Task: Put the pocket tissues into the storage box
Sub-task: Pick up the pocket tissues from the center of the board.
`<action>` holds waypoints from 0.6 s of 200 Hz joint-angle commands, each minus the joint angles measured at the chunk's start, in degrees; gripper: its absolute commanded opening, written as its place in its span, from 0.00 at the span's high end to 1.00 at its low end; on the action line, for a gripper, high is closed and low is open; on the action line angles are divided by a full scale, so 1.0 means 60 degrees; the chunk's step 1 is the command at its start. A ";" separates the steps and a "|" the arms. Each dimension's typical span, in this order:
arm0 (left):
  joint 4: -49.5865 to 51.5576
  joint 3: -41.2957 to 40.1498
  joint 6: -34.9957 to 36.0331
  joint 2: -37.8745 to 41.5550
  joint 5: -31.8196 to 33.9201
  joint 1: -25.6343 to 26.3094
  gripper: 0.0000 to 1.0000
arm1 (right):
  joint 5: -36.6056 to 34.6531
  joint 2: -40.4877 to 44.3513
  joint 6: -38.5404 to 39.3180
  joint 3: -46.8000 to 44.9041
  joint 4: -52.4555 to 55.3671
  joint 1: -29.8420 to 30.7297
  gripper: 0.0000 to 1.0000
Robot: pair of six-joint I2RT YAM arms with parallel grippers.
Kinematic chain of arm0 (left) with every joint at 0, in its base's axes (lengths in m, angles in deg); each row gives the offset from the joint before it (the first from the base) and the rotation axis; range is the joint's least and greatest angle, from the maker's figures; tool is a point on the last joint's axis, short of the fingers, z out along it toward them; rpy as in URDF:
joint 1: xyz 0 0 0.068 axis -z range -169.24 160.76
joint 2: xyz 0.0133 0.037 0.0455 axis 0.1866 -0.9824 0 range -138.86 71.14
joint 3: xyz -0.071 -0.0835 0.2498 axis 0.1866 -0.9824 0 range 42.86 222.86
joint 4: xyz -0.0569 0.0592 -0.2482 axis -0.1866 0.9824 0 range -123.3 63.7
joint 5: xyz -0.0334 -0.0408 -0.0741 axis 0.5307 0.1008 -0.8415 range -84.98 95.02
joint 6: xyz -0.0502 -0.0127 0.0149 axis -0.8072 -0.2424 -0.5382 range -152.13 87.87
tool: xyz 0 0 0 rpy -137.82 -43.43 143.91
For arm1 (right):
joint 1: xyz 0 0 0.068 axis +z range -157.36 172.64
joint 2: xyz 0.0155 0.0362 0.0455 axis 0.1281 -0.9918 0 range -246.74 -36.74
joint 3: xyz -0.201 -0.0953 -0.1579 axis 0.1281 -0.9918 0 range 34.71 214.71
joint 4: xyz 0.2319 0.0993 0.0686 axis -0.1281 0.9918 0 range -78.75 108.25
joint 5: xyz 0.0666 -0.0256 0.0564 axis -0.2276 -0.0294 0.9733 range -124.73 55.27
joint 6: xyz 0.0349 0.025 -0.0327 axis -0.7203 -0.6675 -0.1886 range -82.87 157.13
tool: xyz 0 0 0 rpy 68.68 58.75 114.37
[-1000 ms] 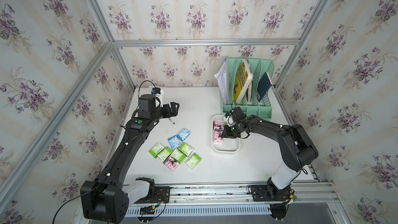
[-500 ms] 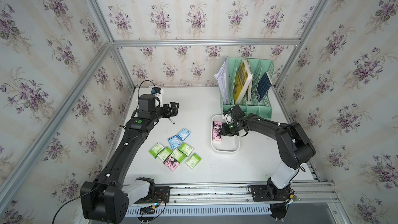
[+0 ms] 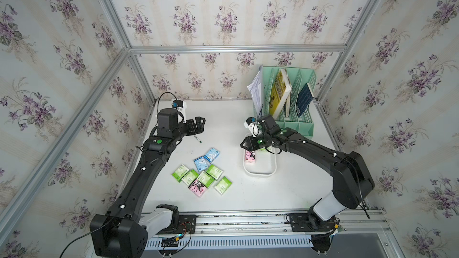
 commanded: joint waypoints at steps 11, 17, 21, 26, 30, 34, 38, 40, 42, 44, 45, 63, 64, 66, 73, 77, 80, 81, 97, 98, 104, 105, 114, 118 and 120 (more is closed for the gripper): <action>0.0080 -0.0234 -0.0459 0.0193 0.0324 -0.0328 0.01 | 0.0603 -0.1172 0.0719 0.0797 -0.0256 0.0697 0.48; 0.0081 -0.0278 -0.0538 0.0222 0.0274 -0.0434 0.01 | 0.0688 -0.1416 0.0758 0.0940 -0.0255 0.0809 0.48; 0.0081 -0.0303 -0.0559 0.0237 0.0252 -0.0507 0.01 | 0.0746 -0.1570 0.0781 0.1047 -0.0248 0.0863 0.48; 0.0106 -0.0336 -0.0575 0.0261 0.0245 -0.0586 0.01 | 0.0799 -0.1766 0.0810 0.1145 -0.0226 0.0926 0.48; 0.0142 -0.0352 -0.0590 0.0267 0.0255 -0.0654 0.01 | 0.0825 -0.1909 0.0839 0.1235 -0.0213 0.0979 0.48; 0.0191 -0.0343 -0.0620 0.0283 0.0285 -0.0713 0.01 | 0.0844 -0.2052 0.0842 0.1302 -0.0189 0.1013 0.47; 0.0256 -0.0330 -0.0632 0.0293 0.0275 -0.0782 0.01 | 0.0859 -0.2179 0.0848 0.1361 -0.0164 0.1037 0.47; 0.0286 -0.0327 -0.0627 0.0290 0.0284 -0.0807 0.01 | 0.0877 -0.2229 0.0849 0.1391 -0.0159 0.1054 0.47; 0.0322 -0.0316 -0.0633 0.0286 0.0287 -0.0843 0.01 | 0.0885 -0.2304 0.0856 0.1413 -0.0139 0.1062 0.47; 0.0357 -0.0302 -0.0616 0.0296 0.0280 -0.0874 0.01 | 0.0909 -0.2363 0.0865 0.1437 -0.0131 0.1079 0.47; 0.0373 -0.0299 -0.0606 0.0298 0.0284 -0.0889 0.01 | 0.0915 -0.2392 0.0864 0.1450 -0.0127 0.1084 0.47; 0.0635 -0.0184 -0.0484 0.0356 0.0259 -0.1124 0.01 | 0.1113 -0.2806 0.0983 0.1635 0.0068 0.1176 0.47; 0.0644 -0.0182 -0.0474 0.0364 0.0258 -0.1138 0.01 | 0.1127 -0.2826 0.0996 0.1637 0.0075 0.1184 0.47; 0.0654 -0.0180 -0.0466 0.0378 0.0266 -0.1160 0.01 | 0.1156 -0.2859 0.1017 0.1643 0.0087 0.1194 0.47; 0.0708 -0.0180 -0.0436 0.0430 0.0253 -0.1224 0.01 | 0.1260 -0.2964 0.1123 0.1681 0.0152 0.1258 0.47; 0.0730 -0.0180 -0.0426 0.0470 0.0233 -0.1270 0.01 | 0.1296 -0.3018 0.1183 0.1707 0.0192 0.1298 0.47; 0.0746 -0.0187 -0.0410 0.0493 0.0222 -0.1314 0.01 | 0.1329 -0.3054 0.1229 0.1718 0.0218 0.1341 0.47; 0.0743 -0.0191 -0.0415 0.0499 0.0218 -0.1328 0.01 | 0.1331 -0.3067 0.1237 0.1723 0.0231 0.1354 0.47; 0.0789 -0.0277 -0.0393 0.0603 0.0120 -0.1517 0.01 | 0.1537 -0.3311 0.1457 0.1896 0.0413 0.1523 0.47; 0.0794 -0.0280 -0.0399 0.0612 0.0116 -0.1533 0.01 | 0.1552 -0.3328 0.1460 0.1907 0.0423 0.1533 0.47; 0.0794 -0.0321 -0.0413 0.0634 0.0080 -0.1595 0.01 | 0.1640 -0.3432 0.1514 0.1966 0.0454 0.1579 0.47; 0.0796 -0.0331 -0.0416 0.0643 0.0067 -0.1608 0.01 | 0.1654 -0.3446 0.1524 0.1979 0.0459 0.1590 0.47; 0.0798 -0.0408 -0.0461 0.0690 0.0025 -0.1685 0.01 | 0.1797 -0.3607 0.1573 0.2078 0.0512 0.1667 0.47; 0.0791 -0.0451 -0.0471 0.0707 0.0000 -0.1703 0.01 | 0.1848 -0.3676 0.1582 0.2138 0.0539 0.1699 0.47; 0.0786 -0.0467 -0.0495 0.0720 -0.0008 -0.1719 0.01 | 0.1864 -0.3716 0.1603 0.2167 0.0555 0.1714 0.47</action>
